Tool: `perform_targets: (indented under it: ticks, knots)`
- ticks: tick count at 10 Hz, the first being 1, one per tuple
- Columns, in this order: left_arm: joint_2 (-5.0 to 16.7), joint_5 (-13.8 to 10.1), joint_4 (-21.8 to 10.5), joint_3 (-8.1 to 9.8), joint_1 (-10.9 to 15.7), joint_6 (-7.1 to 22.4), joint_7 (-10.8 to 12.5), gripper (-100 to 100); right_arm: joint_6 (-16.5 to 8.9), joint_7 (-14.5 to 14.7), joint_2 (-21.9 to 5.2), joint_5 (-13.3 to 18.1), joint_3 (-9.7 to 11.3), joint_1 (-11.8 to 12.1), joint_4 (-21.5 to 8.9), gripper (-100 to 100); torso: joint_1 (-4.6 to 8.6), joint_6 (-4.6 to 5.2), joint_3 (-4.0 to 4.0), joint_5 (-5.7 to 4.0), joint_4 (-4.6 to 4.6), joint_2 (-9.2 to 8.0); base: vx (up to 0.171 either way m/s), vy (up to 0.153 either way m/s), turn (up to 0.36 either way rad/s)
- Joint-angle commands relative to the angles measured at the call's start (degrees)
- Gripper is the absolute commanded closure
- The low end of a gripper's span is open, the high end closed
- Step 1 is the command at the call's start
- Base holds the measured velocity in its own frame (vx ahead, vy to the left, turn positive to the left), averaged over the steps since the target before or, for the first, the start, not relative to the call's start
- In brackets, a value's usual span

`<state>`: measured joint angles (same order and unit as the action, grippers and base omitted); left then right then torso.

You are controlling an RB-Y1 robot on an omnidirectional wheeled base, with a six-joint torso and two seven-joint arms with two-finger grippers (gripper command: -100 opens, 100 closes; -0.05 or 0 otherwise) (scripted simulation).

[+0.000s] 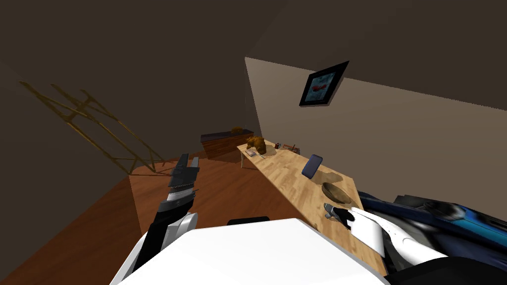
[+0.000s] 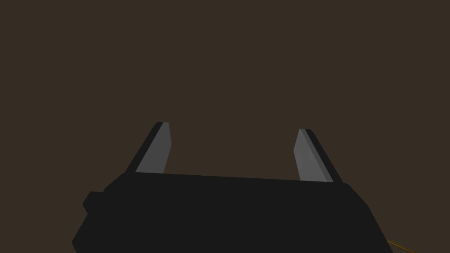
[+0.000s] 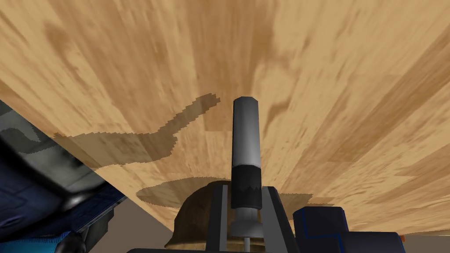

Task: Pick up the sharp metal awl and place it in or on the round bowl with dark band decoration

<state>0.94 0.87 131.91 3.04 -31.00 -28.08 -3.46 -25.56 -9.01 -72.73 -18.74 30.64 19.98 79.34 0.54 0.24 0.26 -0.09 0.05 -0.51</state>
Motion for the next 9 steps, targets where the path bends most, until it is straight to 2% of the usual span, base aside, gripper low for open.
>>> perform_targets:
  ticks: [1,9]
  knots:
    - [0.0,0.0,0.0,0.0,0.0,0.0,0.0,0,0.05,-0.69,-1.86,-1.54,0.43,0.12,-0.07,100,0.0,0.0,0.0,0.0,0.0,0.0,-0.087,-0.117,0.107]
    - [0.0,0.0,0.0,0.0,-0.01,0.0,0.0,0,2.29,-1.75,-12.75,-7.93,2.59,-0.9,1.07,100,-0.03,-0.2,-0.27,-0.01,-0.06,0.5,-0.043,-0.103,0.114]
